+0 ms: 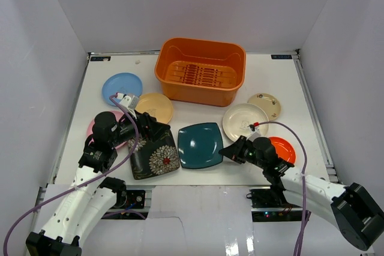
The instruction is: Place the plates into the plastic bin on the countertop
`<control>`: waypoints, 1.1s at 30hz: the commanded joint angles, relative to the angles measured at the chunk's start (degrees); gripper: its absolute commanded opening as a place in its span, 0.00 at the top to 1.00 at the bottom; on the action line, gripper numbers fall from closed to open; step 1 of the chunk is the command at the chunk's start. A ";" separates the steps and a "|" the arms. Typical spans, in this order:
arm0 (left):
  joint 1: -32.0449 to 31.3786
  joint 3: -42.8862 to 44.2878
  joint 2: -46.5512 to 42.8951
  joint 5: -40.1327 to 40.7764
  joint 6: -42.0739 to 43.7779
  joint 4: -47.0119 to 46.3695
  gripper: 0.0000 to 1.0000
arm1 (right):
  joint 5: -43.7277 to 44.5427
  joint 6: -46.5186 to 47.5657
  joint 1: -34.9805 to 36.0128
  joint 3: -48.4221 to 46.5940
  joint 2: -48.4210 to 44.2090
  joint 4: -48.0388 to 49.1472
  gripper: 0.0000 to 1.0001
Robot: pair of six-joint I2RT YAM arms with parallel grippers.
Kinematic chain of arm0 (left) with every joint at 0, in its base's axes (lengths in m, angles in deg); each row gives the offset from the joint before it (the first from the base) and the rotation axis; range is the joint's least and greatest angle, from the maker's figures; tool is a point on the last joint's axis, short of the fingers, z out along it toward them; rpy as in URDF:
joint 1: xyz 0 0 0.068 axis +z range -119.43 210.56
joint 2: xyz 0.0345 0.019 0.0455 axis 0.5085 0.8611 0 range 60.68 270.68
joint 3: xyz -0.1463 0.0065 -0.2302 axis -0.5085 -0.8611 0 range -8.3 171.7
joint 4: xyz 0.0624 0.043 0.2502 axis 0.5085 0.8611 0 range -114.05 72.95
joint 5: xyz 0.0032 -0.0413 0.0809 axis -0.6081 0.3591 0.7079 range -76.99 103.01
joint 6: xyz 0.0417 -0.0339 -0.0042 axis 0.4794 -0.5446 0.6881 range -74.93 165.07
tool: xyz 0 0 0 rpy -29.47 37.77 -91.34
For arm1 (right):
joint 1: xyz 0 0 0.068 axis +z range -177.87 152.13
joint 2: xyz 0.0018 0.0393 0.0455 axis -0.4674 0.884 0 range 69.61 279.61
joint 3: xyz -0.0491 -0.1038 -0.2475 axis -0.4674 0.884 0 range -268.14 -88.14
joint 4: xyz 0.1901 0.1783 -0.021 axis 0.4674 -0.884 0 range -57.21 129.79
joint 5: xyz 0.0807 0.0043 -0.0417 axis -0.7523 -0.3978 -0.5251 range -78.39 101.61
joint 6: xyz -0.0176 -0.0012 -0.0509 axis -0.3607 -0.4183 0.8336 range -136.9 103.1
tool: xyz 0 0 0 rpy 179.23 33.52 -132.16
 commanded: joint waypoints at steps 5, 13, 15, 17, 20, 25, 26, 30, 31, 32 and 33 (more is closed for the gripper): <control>-0.28 1.92 -0.79 3.22 -0.13 0.07 0.02 | -0.88 1.19 0.85 -1.93 -17.01 -8.25 0.92; -0.19 3.24 -1.75 15.95 -0.56 4.55 0.02 | -4.49 -1.18 0.85 -14.13 -19.15 -5.82 0.92; -0.19 3.59 -2.02 21.06 -0.74 6.31 0.02 | -4.22 -0.83 0.85 -17.04 -17.66 -5.20 0.92; -0.11 3.94 -2.72 24.39 -1.00 7.45 0.02 | -4.22 -0.04 0.85 -21.43 -16.08 -4.67 0.92; -0.19 4.30 -3.42 26.69 -1.44 8.07 0.02 | -2.56 1.10 0.86 -26.80 -14.41 -4.32 0.92; -0.19 4.47 -4.22 28.45 -1.88 8.86 0.02 | 4.04 5.75 0.24 -34.35 -9.15 -4.32 0.92; -0.28 4.39 -4.22 28.19 -2.06 8.77 0.02 | 5.78 8.03 -0.11 -37.67 -7.56 -4.32 0.92; -0.98 4.04 -3.87 26.08 -2.59 8.42 0.02 | 3.96 8.15 -6.06 -45.32 2.45 -0.02 0.92; -1.25 3.95 -3.69 25.21 -2.59 8.34 0.02 | 2.04 7.53 -7.39 -47.01 6.82 2.42 0.92; -1.68 3.95 -3.43 24.77 -2.59 8.25 0.02 | 1.41 6.83 -8.62 -48.59 8.95 3.41 0.92; -1.86 3.86 -3.16 24.33 -2.59 8.07 0.02 | 0.88 4.99 -11.16 -51.83 11.15 4.37 0.92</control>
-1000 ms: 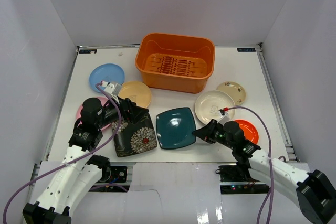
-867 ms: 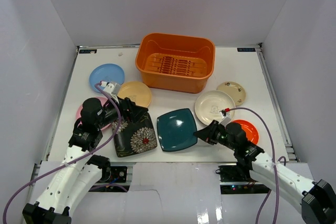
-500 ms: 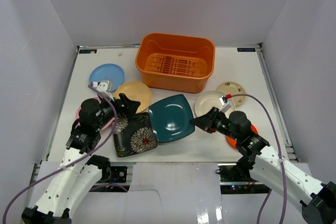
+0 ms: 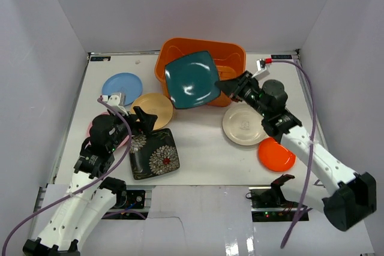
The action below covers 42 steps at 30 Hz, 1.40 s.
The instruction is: Place the plates into the plastic bin on the countertop
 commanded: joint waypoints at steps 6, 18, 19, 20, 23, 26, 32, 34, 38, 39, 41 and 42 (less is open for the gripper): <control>-2.07 1.34 1.32 -4.30 -0.60 -0.63 0.02 | 0.54 -7.46 -9.70 -19.69 19.19 18.72 0.92; -3.91 1.34 1.94 -4.21 -0.25 -0.90 0.02 | 4.94 -7.91 -11.55 -32.79 40.72 15.47 0.92; -4.00 1.34 2.03 -4.13 -0.25 -0.90 0.02 | 5.29 -7.73 -11.55 -32.80 41.52 15.81 0.92; -4.09 1.34 2.03 -4.21 -0.25 -0.98 0.02 | 5.47 -7.47 -11.55 -33.06 42.23 15.73 0.92; -4.26 1.25 2.38 -4.56 -0.25 -1.07 0.02 | 5.47 -6.50 -11.29 -33.58 45.39 14.86 0.92; -4.35 1.17 2.47 -4.74 -0.25 -1.07 0.02 | 6.09 -4.22 -10.94 -34.73 48.21 12.75 0.92; -4.35 1.25 2.82 -4.83 -0.25 -1.25 0.02 | 7.76 -0.26 -10.59 -37.45 53.21 7.14 0.92; -4.35 1.17 2.73 -4.83 -0.33 -1.33 0.02 | 7.41 2.01 -10.41 -39.81 54.45 4.67 0.92; -4.35 1.17 2.64 -4.65 -0.25 -1.33 0.02 | 7.40 4.66 -10.14 -43.60 57.17 -2.27 0.81; -4.26 1.17 2.64 -4.65 -0.25 -1.34 0.02 | 8.27 5.19 -10.14 -44.13 57.70 -4.55 0.66; -4.35 1.17 2.64 -4.74 -0.34 -1.25 0.02 | 9.68 7.38 -9.71 -44.74 57.70 -6.15 0.44; -4.35 1.17 2.64 -4.65 -0.34 -1.33 0.02 | 10.91 8.09 -9.62 -45.18 57.70 -7.20 0.39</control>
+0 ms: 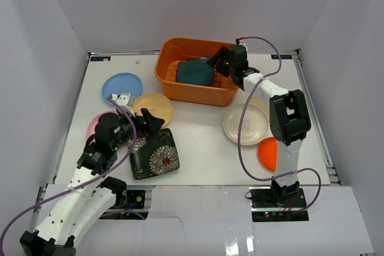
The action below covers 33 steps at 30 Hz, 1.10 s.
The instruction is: Place the plates into the plastic bin on the countertop
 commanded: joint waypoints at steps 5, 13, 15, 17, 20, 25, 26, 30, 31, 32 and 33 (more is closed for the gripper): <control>-0.22 1.17 -0.18 -0.37 -0.07 -0.68 0.02 | 4.92 7.63 0.79 -7.67 -0.98 -6.27 0.23; -0.22 1.25 -0.26 0.42 0.10 -0.42 0.02 | 6.42 18.33 3.24 -10.94 -6.15 -10.94 0.06; -0.13 1.34 -0.35 0.68 0.01 -0.24 0.02 | 4.58 20.89 4.47 -9.10 -10.88 -10.33 0.05; -0.13 1.43 -0.61 1.12 0.01 -0.24 0.02 | 2.56 22.66 6.76 -1.21 -18.33 -8.23 0.07; 0.04 1.43 -0.44 2.17 -0.07 -0.07 0.02 | -2.80 21.35 10.27 15.39 -29.84 -0.76 0.18; 0.13 1.08 -0.09 5.60 -2.09 1.25 0.02 | -10.80 13.10 19.22 39.22 -42.01 8.91 0.83; 0.22 0.99 0.00 7.00 -3.23 1.34 0.02 | -13.16 10.12 20.72 45.26 -42.90 13.19 0.83; 0.13 1.52 0.35 11.03 -5.69 2.83 0.02 | -14.86 5.45 28.90 53.22 -39.66 21.13 0.49; 0.13 1.87 0.52 12.10 -6.31 4.40 0.02 | -14.59 4.83 31.18 54.01 -38.43 22.45 0.41; 0.22 2.65 0.87 12.98 -6.84 5.29 0.02 | -14.68 4.21 31.81 54.46 -35.90 24.11 0.31; 0.13 2.92 1.49 13.69 -8.23 6.17 0.02 | -14.68 3.42 32.16 55.16 -34.66 25.17 0.28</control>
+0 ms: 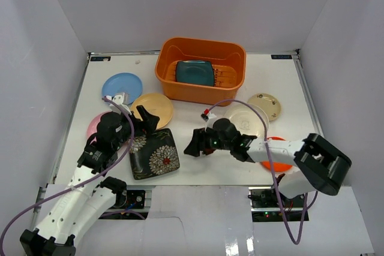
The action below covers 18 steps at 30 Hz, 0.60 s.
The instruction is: Place the plates into the plastic bin on the countertop
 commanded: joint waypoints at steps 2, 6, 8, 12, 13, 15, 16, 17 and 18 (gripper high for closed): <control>0.20 3.10 1.54 4.71 -4.25 5.57 0.02 | -2.02 -6.36 2.86 1.79 6.20 14.34 0.25; 0.11 2.23 1.19 3.48 -6.10 7.77 0.02 | -5.62 -9.61 4.44 0.13 14.21 21.81 0.30; 0.20 2.05 0.93 4.27 -6.97 9.17 0.02 | -6.24 -12.16 5.67 -0.84 18.87 24.90 0.36; 0.11 2.57 2.06 6.81 -9.34 12.59 0.02 | -6.24 -19.27 6.20 -2.16 26.69 34.03 0.45; 0.20 2.66 2.76 6.82 -9.78 12.87 0.02 | -6.33 -20.51 6.20 -2.94 29.67 36.84 0.47; 0.11 2.92 3.03 6.29 -9.88 13.31 0.02 | -6.77 -22.97 6.29 -4.00 32.06 39.23 0.49; 0.20 2.93 3.03 6.20 -9.88 13.31 0.03 | -6.77 -23.50 6.29 -5.31 33.81 39.76 0.50; 0.11 3.01 2.77 6.12 -9.62 13.31 0.02 | -7.03 -23.77 6.38 -5.85 34.35 39.85 0.59; 0.11 3.19 2.77 6.12 -9.35 13.31 0.02 | -7.12 -23.77 6.55 -6.29 34.62 39.85 0.67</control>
